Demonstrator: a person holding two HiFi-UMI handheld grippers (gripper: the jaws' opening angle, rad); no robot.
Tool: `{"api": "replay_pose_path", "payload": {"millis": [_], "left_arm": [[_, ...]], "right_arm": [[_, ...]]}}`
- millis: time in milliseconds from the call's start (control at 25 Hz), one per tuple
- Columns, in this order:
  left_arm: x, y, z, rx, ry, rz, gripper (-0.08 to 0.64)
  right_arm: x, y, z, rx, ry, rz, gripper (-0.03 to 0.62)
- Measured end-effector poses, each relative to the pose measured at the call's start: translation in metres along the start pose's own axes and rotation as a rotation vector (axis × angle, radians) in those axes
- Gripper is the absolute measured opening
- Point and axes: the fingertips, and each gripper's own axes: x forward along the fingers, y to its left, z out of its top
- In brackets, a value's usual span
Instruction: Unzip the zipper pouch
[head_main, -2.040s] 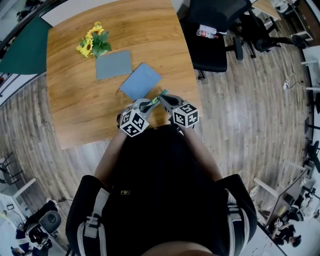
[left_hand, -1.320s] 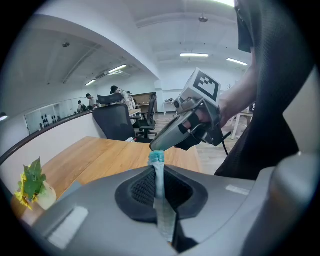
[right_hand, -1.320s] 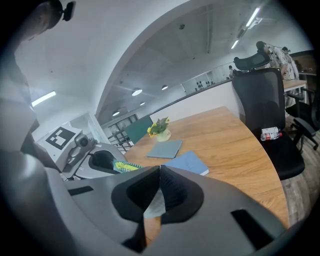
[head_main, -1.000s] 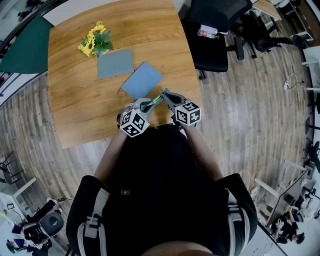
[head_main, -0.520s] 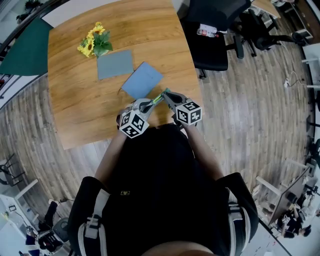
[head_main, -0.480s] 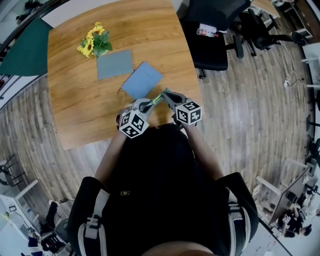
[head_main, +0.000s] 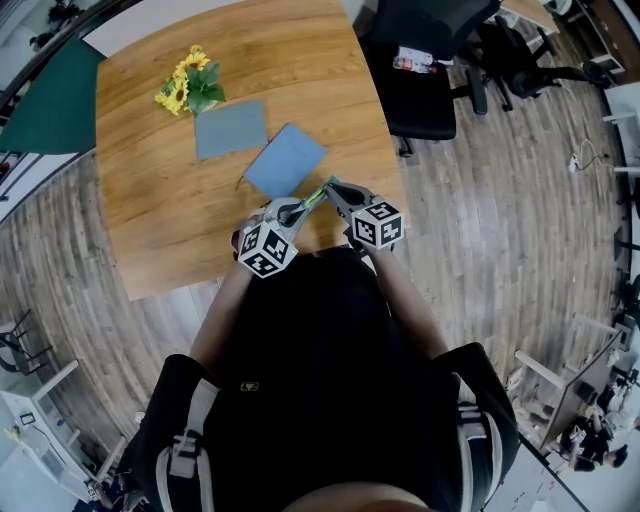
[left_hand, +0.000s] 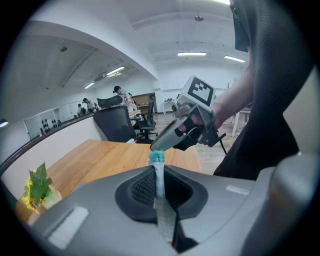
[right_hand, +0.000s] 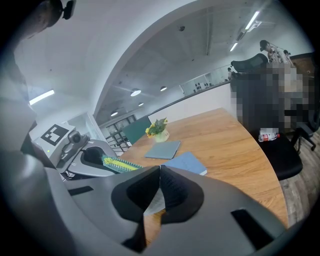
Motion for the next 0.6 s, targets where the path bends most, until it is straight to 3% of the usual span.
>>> {"api": "replay_pose_path", "payload": {"millis": [600], "left_arm": [[-0.0033, 0.0013, -0.0012, 0.012, 0.005, 0.012, 0.005]], "right_arm": [[0.0051, -0.0027, 0.0004, -0.019, 0.002, -0.014, 0.008]]}}
